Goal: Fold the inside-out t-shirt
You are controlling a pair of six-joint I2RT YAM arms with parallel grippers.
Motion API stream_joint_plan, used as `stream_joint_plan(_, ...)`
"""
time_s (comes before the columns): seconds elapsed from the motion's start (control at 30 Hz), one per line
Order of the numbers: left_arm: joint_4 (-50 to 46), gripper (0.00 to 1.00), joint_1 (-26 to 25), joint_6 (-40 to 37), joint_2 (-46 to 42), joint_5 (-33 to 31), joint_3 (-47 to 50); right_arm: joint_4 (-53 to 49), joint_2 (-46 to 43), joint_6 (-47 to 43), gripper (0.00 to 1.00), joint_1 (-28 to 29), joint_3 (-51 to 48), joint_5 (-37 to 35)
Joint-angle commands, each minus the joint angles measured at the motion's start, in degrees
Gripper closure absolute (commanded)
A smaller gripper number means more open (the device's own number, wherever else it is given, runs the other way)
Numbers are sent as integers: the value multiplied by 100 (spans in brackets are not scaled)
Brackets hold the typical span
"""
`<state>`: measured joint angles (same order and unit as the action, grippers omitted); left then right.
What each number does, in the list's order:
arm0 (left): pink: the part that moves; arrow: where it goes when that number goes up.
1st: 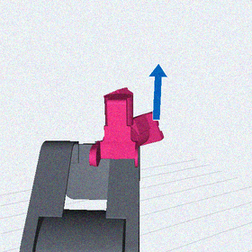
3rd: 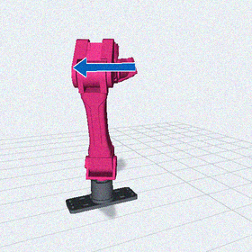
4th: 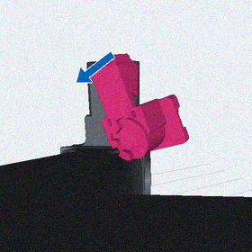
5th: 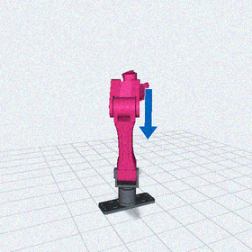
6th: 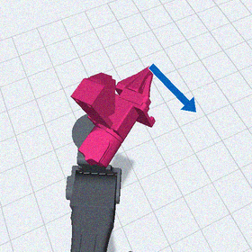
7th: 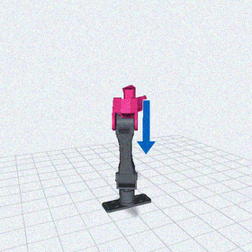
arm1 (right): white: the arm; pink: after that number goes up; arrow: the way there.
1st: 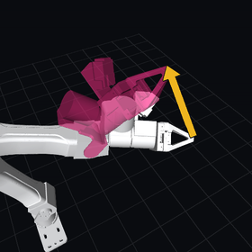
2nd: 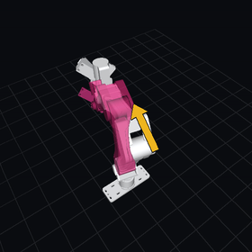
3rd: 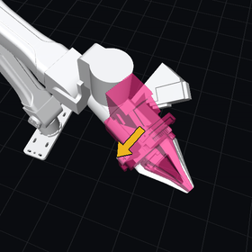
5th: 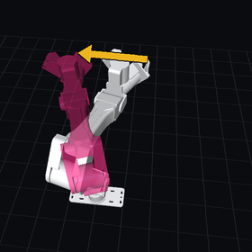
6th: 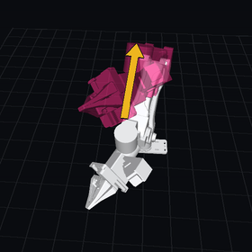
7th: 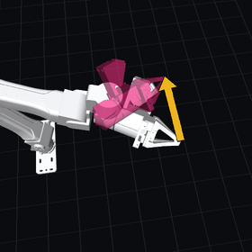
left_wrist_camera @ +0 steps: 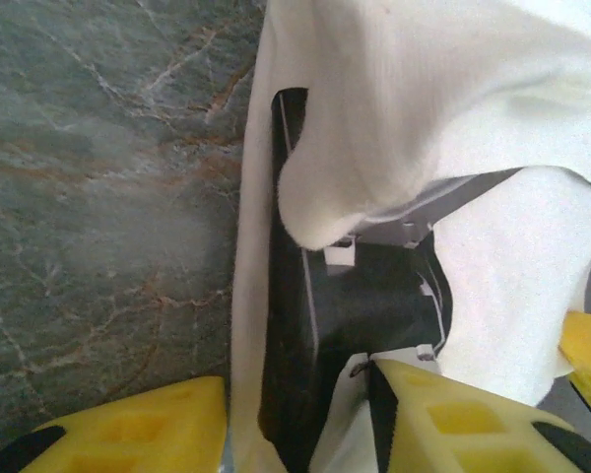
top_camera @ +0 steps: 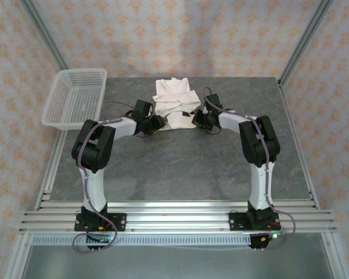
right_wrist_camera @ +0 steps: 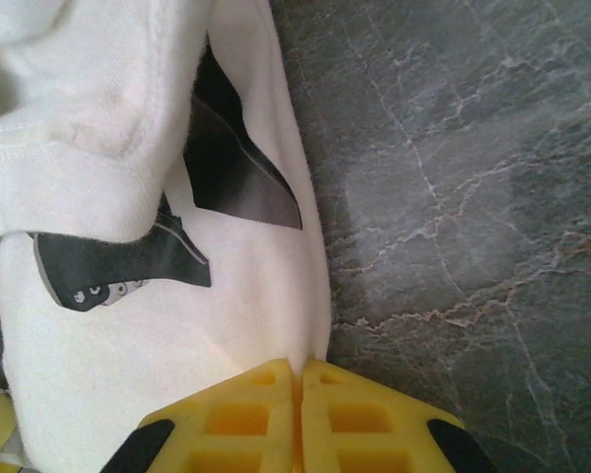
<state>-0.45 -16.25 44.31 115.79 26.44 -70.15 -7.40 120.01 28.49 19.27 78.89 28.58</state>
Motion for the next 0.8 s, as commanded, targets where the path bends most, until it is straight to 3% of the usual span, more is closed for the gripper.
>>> stream_joint_plan(0.0,701,66,-38,316,215,230,-121,208,-72,73,94,62,20,98)
stream_joint_plan(0.13,827,91,-36,437,74,219,7,280,-208,125,97,139,-133,166)
stream_joint_plan(0.23,779,100,-44,362,-227,289,225,289,-482,178,99,200,-396,78)
stream_joint_plan(0.47,673,100,-123,113,-1655,512,1957,485,-1879,412,100,389,-2137,-237)
stream_joint_plan(0.6,438,100,-619,1,-2695,450,3164,387,-2830,564,100,815,-3249,-479)
stream_joint_plan(0.7,238,84,-1064,150,-3421,144,3843,280,-3412,826,99,1399,-3876,-802)
stream_joint_plan(0.77,110,69,-1190,309,-3890,-61,4166,229,-3749,1095,91,1755,-4207,-1063)
